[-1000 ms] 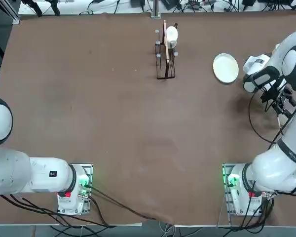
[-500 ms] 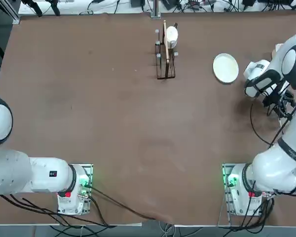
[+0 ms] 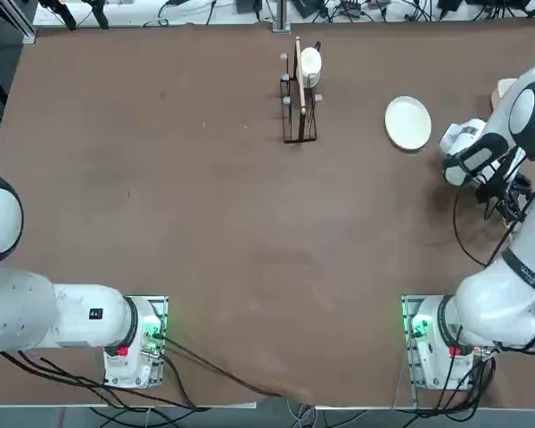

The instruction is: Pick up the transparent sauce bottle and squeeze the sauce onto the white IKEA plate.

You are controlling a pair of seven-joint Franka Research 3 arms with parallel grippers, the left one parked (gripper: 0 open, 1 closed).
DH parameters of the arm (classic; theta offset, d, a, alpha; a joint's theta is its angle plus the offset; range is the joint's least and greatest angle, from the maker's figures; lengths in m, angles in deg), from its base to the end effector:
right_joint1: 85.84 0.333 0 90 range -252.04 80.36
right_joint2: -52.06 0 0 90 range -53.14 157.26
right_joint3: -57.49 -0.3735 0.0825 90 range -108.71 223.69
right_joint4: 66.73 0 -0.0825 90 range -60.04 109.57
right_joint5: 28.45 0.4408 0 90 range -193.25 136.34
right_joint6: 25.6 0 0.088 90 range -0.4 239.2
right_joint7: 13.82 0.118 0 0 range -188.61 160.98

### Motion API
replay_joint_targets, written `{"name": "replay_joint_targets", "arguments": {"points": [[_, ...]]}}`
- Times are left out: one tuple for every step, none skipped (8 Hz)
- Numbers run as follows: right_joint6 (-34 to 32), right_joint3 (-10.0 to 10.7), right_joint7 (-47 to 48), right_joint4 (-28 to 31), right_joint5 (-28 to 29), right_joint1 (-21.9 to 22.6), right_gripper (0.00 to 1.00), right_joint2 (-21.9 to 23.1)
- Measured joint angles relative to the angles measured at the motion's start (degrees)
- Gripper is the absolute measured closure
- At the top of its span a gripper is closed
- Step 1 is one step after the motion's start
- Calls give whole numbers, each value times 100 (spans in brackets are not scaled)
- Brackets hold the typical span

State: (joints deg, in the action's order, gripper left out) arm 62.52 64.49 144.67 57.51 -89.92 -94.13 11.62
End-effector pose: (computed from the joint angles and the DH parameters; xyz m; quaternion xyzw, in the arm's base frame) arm 0.4255 -0.2338 0.0750 0.3259 -0.6380 0.2540 0.6498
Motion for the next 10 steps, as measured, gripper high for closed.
{"name": "replay_joint_targets", "arguments": {"points": [[6,1,8,4,-4,-1,29,0],[9,2,8,3,-10,-3,33,0],[9,2,9,5,-14,-6,45,1],[8,4,9,5,-18,-12,45,1],[8,4,9,5,-20,-14,50,1],[6,4,9,5,-26,-14,52,4],[6,2,9,2,-32,-11,55,21],[-8,-10,-7,-12,-50,7,56,84],[-72,-33,-136,-56,-56,66,57,234],[-156,-66,-311,-122,-57,176,57,491]]}}
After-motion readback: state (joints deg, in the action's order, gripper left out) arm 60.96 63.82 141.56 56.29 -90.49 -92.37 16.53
